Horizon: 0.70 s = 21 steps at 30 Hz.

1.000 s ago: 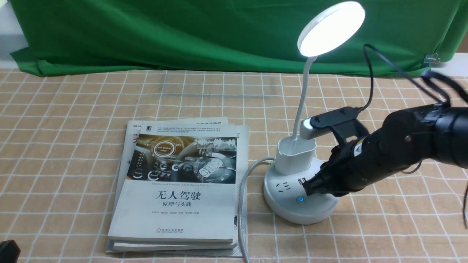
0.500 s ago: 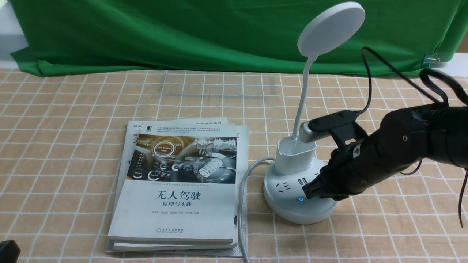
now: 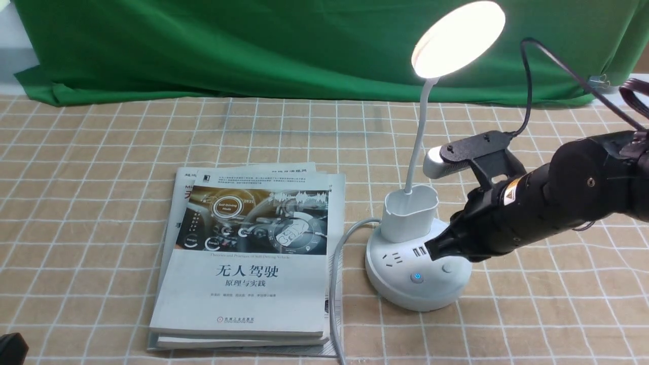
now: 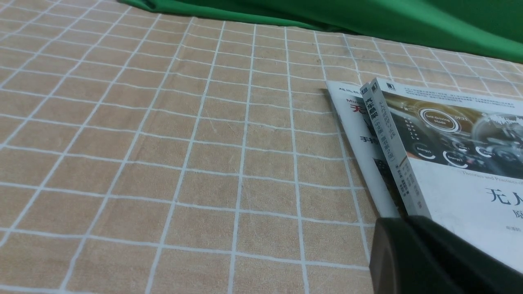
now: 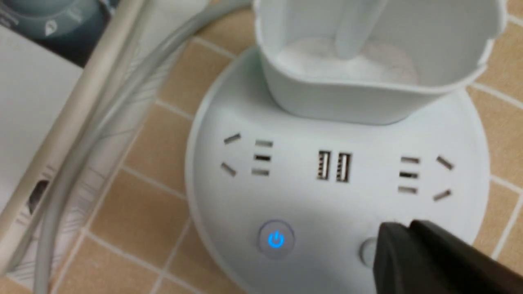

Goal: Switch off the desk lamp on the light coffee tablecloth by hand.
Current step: 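Press the power button on the lamp base to turn the lamp off with the right gripper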

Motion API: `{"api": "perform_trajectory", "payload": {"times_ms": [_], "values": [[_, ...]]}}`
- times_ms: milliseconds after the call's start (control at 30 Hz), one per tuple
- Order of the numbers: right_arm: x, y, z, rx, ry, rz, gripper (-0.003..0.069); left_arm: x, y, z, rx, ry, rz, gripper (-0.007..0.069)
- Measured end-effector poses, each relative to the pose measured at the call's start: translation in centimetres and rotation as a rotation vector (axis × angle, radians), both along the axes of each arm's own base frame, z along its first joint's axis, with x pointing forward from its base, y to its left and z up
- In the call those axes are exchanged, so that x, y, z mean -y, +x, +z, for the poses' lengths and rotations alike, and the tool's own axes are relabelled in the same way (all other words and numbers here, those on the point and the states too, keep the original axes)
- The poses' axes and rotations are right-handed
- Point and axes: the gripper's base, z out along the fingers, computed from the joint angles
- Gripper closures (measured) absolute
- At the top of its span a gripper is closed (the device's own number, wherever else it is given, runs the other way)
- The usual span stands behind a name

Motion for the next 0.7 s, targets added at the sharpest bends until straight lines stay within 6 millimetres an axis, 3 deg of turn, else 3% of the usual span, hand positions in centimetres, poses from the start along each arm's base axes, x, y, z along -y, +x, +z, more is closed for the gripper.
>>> {"api": "perform_trajectory", "payload": {"times_ms": [233, 400, 533, 667, 700], "values": [[-0.3, 0.6, -3.0, -0.075, -0.036, -0.001, 0.0621, 0.0, 0.0, 0.0, 0.0, 0.0, 0.0, 0.0621], [-0.4, 0.9, -3.1, -0.054, -0.027, -0.005, 0.0621, 0.0, 0.0, 0.0, 0.0, 0.0, 0.0, 0.0621], [-0.2, 0.4, -2.1, -0.059, -0.025, -0.002, 0.0621, 0.0, 0.0, 0.0, 0.0, 0.0, 0.0, 0.0621], [0.5, -1.1, 1.2, -0.036, -0.018, 0.009, 0.0621, 0.0, 0.0, 0.0, 0.0, 0.0, 0.0, 0.0621], [0.5, -1.2, 1.2, -0.045, -0.022, 0.009, 0.0621, 0.0, 0.0, 0.0, 0.0, 0.0, 0.0, 0.0621]]}}
